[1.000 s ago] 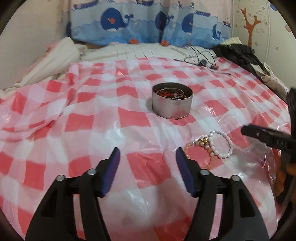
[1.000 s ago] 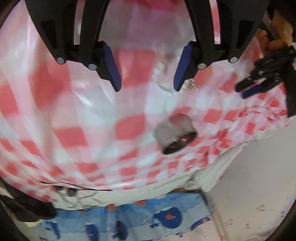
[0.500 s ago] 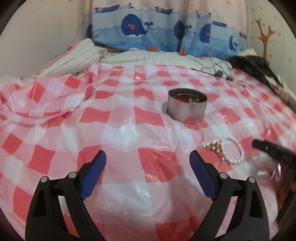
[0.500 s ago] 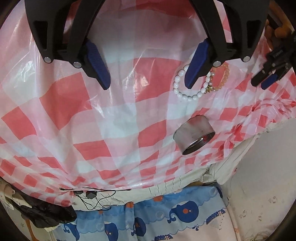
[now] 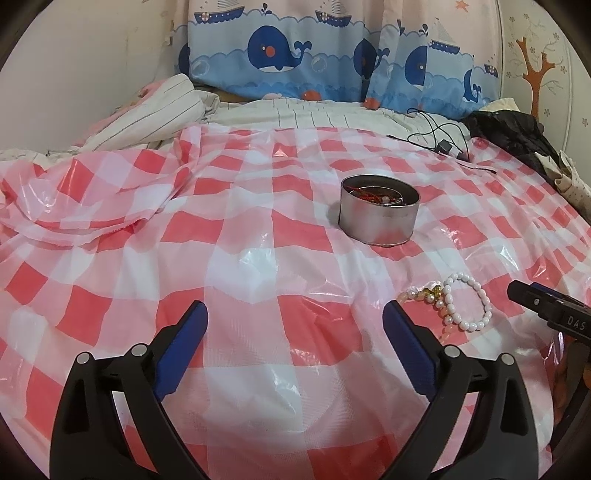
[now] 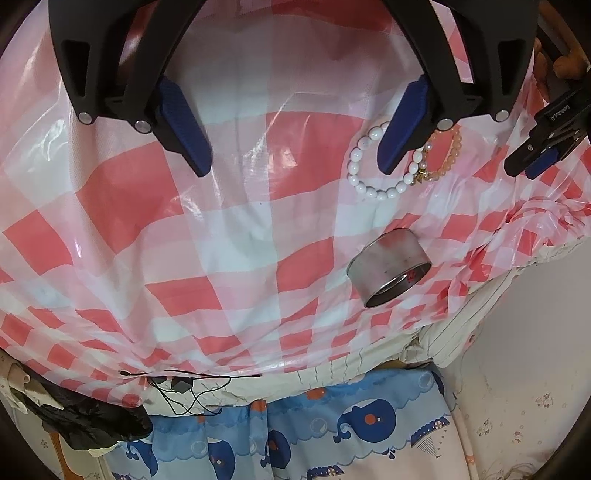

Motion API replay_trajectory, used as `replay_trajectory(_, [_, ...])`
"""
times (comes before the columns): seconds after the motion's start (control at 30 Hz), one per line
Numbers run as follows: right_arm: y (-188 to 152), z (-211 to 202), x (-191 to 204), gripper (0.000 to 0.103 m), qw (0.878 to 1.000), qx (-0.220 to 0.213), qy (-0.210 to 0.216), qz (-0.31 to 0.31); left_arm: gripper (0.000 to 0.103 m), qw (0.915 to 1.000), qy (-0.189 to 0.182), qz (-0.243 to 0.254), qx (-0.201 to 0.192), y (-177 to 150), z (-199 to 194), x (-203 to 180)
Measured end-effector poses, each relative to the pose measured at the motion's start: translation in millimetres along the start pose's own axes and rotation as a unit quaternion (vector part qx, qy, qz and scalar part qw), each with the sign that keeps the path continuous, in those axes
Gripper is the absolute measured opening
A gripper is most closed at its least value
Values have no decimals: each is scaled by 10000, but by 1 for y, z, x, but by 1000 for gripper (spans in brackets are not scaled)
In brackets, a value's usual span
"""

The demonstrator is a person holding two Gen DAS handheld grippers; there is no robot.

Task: Organize jewelry
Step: 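Move both grippers back toward the pearl and peach bead bracelets, then grasp the peach bead bracelet with the left gripper while the right grasps the white pearl bracelet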

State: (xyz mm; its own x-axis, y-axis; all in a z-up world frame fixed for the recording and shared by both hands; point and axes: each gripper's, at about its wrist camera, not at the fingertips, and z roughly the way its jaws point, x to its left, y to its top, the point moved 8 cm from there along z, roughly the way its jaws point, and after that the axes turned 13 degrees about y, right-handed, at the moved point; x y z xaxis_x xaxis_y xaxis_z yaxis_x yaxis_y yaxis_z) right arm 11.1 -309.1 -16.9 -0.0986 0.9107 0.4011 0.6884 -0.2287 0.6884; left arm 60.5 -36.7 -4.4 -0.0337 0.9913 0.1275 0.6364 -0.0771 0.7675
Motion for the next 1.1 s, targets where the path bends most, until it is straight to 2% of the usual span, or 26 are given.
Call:
replay_trajectory(0.6, [-1, 3, 4, 91, 10000, 26, -6, -11, 94, 10000, 8, 42, 3, 0, 0, -2])
replay_trajectory(0.8, [2, -8, 17, 90, 9987, -277, -203, -381, 94, 9979, -609, 36, -218, 7, -8, -8])
replay_trajectory(0.9, [8, -4, 33, 90, 9968, -203, -114, -760, 94, 9952, -816, 381, -374, 14, -14, -23])
replay_trajectory(1.0, [19, 12, 52, 89, 9903, 172, -68, -1376, 94, 9871, -1027, 1132, -474, 19, -16, -52])
replay_trajectory(1.1, [22, 34, 54, 74, 9819, 761, -52, -1735, 93, 9773, -1094, 1745, -502, 19, -12, -74])
